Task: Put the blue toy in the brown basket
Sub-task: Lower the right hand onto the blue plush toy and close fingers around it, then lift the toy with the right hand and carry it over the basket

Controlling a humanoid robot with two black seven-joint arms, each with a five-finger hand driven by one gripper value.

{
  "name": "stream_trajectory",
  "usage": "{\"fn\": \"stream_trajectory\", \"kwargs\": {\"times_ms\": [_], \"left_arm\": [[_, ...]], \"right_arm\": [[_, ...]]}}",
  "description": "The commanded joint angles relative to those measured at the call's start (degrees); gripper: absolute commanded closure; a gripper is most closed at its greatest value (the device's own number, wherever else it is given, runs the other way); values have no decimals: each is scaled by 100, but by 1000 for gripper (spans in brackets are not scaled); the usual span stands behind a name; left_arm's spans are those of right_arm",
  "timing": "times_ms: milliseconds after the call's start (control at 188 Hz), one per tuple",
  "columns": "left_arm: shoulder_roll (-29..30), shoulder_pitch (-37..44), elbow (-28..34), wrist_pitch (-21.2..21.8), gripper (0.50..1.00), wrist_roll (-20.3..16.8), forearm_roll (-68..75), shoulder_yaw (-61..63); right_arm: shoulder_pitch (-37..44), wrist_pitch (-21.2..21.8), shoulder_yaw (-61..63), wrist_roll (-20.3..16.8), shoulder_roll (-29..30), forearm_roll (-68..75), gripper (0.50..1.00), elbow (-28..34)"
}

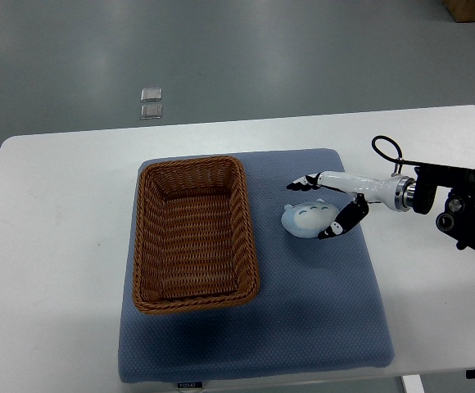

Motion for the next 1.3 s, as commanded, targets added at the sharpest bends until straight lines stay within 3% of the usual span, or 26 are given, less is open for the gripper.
{"fn": "stream_trajectory", "kwargs": {"times_ms": [0,165,245,352,421,538,970,1295], "left_arm": [[0,0,0,0,500,0,0,0],[0,0,0,0,500,0,0,0],[0,0,0,0,500,0,0,0],[0,0,0,0,500,0,0,0],[0,0,0,0,500,0,0,0],[0,0,0,0,500,0,0,0],[0,0,0,0,500,0,-8,0],[0,0,0,0,500,0,0,0]], "right_arm": [[-7,-73,-107,-8,57,-35,587,-31],[-16,-134,-116,-8,65,-35,607,-40],[-16,-152,-116,-8,65,-35,675,-40],[-16,-169,-124,-8,57,-35,726,-40],[-16,-196,-124,-8,57,-35,848,-57],[-25,-275,-195,1,57,-35,1000,-110],[520,-451,-72,335,188,88,1000,-75],[1276,-407,-124,344,1349,88,1000,-13]]}}
